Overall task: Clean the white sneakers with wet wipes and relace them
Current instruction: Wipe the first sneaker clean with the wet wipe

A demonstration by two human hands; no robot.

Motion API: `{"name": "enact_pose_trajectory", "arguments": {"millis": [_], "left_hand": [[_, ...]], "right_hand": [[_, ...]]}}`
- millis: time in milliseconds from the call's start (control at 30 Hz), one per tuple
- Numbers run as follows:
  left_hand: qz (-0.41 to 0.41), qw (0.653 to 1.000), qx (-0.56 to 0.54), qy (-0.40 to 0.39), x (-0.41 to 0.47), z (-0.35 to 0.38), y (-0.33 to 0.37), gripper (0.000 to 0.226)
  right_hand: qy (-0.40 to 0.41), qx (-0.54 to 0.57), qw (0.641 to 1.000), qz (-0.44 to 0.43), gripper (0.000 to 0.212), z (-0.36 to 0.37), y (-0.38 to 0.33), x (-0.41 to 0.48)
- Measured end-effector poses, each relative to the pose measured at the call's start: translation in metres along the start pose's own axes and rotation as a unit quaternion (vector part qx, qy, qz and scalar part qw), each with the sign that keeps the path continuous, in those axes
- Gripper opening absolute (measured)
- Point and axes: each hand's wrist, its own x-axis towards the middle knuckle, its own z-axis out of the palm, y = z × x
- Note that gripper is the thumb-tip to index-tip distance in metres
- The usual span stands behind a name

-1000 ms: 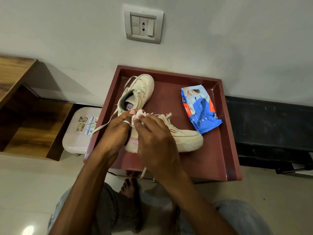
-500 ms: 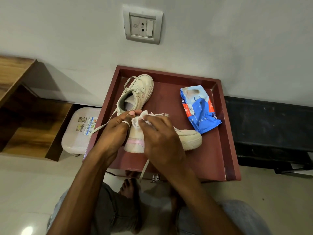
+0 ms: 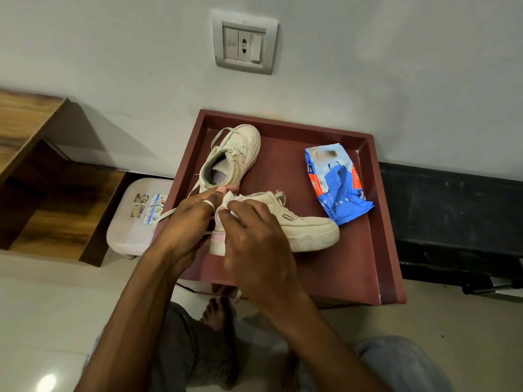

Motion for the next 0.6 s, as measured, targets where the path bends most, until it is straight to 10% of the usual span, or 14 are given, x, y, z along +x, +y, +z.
{"name": "enact_pose_trajectory", "arguments": {"millis": [167,333,467,600], "left_hand": [[-0.01,0.999,0.029,0.013,0.003,0.002,0.0,0.031],[0.004,1.0,0.007,0.003,0.0,0.003,0.002,0.031],[-0.001,1.0,0.031,0.001,0.001,0.001,0.0,0.031],[0.003,1.0,0.017,-0.007,0.001,-0.001,0.001,0.031]], "right_hand": [[0.102,0.016,0.983,0.151,0.03,-0.006,0.025,-0.002],[-0.013,0.01,1.0,-0.017,0.038,0.003,-0.005,-0.005],[0.079,0.006,0.991,0.109,0.038,-0.003,0.018,0.006],[-0.007,-0.005,1.0,0.0,0.032,0.006,-0.007,-0.004]]}}
